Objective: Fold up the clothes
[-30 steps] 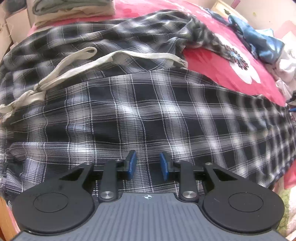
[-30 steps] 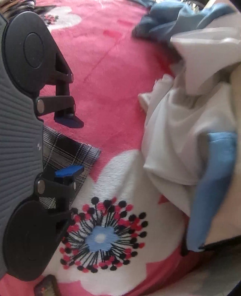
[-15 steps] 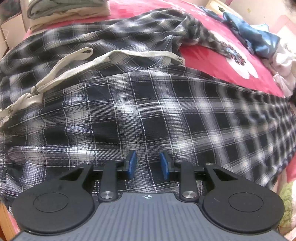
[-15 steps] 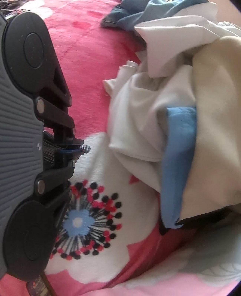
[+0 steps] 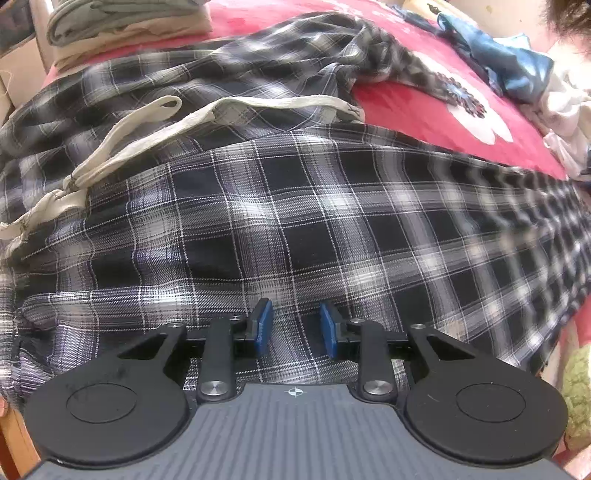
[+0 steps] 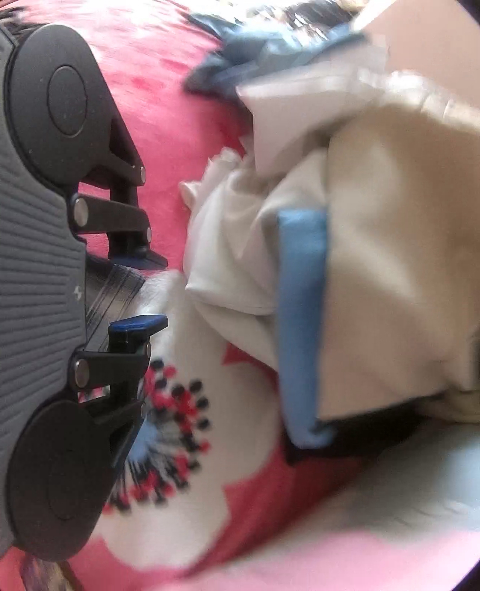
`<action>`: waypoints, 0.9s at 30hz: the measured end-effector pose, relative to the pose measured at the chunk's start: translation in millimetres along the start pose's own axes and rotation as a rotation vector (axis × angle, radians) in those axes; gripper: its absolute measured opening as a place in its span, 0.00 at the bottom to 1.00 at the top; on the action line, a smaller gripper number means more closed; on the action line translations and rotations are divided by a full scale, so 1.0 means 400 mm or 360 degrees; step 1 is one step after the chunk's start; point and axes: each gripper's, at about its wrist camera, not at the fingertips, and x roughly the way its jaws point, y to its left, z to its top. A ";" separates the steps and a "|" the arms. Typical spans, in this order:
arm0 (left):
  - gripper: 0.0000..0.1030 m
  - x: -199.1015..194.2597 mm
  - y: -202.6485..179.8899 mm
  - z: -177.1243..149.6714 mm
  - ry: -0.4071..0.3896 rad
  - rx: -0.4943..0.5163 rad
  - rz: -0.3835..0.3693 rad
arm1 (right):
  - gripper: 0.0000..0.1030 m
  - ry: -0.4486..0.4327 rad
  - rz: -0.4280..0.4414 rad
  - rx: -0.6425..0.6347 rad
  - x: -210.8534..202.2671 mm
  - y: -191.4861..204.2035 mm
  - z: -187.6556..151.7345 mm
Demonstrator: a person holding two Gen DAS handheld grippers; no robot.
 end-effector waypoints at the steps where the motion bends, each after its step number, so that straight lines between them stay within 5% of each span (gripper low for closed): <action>1: 0.28 0.000 0.001 0.000 -0.0002 -0.0003 -0.0003 | 0.27 0.0024 -0.0024 -0.0066 -0.006 -0.007 -0.022; 9: 0.28 -0.003 0.007 -0.008 -0.0008 0.0009 -0.0006 | 0.24 0.0212 -0.0281 -0.0565 -0.025 -0.064 -0.194; 14: 0.28 -0.035 0.003 -0.012 -0.0018 0.0046 0.0018 | 0.25 0.0024 -0.0597 -0.0916 -0.043 -0.024 -0.228; 21: 0.28 -0.068 -0.019 -0.046 0.0052 0.0154 -0.0106 | 0.24 0.0039 -0.0364 -0.1302 -0.130 0.086 -0.340; 24: 0.30 -0.041 -0.016 -0.083 0.0167 0.0139 -0.0120 | 0.25 0.0077 -0.0123 -0.1456 -0.153 0.077 -0.405; 27: 0.30 -0.048 0.002 -0.113 0.0181 0.0067 -0.0120 | 0.26 0.0226 -0.0180 -0.1497 -0.134 -0.011 -0.452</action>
